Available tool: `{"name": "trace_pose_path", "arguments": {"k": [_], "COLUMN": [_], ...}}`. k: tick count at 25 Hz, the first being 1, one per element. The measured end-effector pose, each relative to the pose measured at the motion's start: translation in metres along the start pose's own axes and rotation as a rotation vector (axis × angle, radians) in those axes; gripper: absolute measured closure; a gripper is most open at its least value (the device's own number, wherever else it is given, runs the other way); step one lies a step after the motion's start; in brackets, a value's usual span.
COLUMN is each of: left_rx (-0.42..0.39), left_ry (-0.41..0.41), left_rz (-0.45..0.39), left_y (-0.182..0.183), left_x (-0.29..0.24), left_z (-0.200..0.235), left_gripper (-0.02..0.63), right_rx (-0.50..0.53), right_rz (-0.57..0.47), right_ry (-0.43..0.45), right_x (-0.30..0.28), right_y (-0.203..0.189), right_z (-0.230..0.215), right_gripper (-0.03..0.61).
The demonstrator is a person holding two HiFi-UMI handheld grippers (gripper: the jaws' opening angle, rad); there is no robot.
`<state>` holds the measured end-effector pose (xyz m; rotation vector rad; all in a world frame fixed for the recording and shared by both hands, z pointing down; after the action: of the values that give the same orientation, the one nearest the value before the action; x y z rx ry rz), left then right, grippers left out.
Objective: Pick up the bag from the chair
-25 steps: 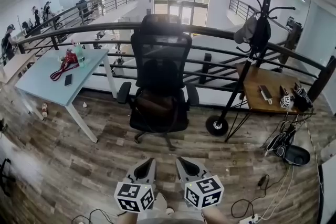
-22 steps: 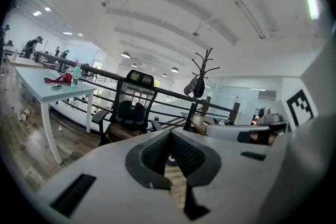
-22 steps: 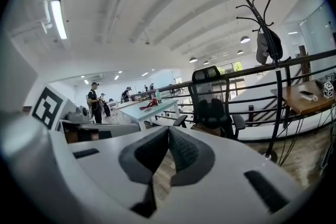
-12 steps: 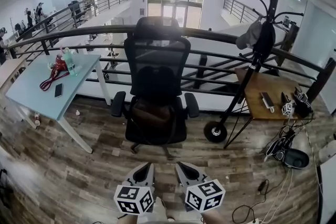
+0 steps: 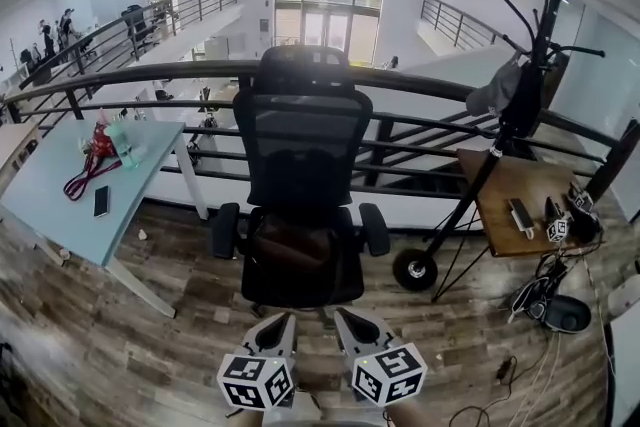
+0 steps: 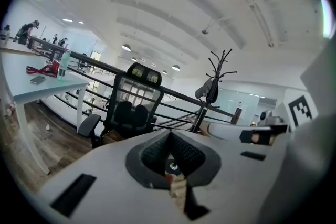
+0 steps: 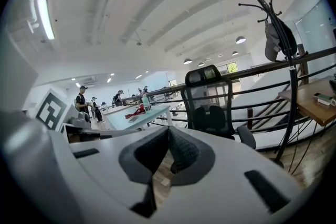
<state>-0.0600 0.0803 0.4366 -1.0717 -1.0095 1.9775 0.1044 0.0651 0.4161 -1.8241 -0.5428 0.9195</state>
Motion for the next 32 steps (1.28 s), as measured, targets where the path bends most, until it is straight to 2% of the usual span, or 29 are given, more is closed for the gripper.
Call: {"name": "trace_pose_path", "arguments": {"k": [9,21,27,32], "left_rx": [-0.016,-0.039,-0.040,-0.007], "left_ry": [-0.018,-0.050,-0.036,-0.033], "left_rz": [0.040,0.080,0.081,0.100], "left_y": [0.043,0.077,0.084,0.083], "left_x": [-0.049,-0.099,-0.109,-0.122], "left_z": [0.053,0.119,0.142,0.156], "left_gripper": [0.612,0.612,0.612,0.612], "right_rx": [-0.058,0.003,-0.014,-0.012], "right_rz": [-0.002,0.017,0.020,0.036], "right_ry": [-0.005,-0.060,-0.086,-0.109], "right_x": [-0.076,-0.161,-0.181,-0.188], "right_y": [0.036,0.054,0.056,0.058], "right_z": [-0.021,-0.027,-0.031,-0.043], "right_gripper": [0.578,0.578,0.577,0.577]}}
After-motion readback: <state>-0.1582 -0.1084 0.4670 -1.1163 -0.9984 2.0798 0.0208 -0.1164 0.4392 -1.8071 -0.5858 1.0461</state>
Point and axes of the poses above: the fingertips, and each gripper's own axes: x backward along the fingers, z to its left, y out of its top, the point moved 8 cm from there along x, backward along the fingers, and after that the axes turned 5 degrees about z, right-handed, at the moved point
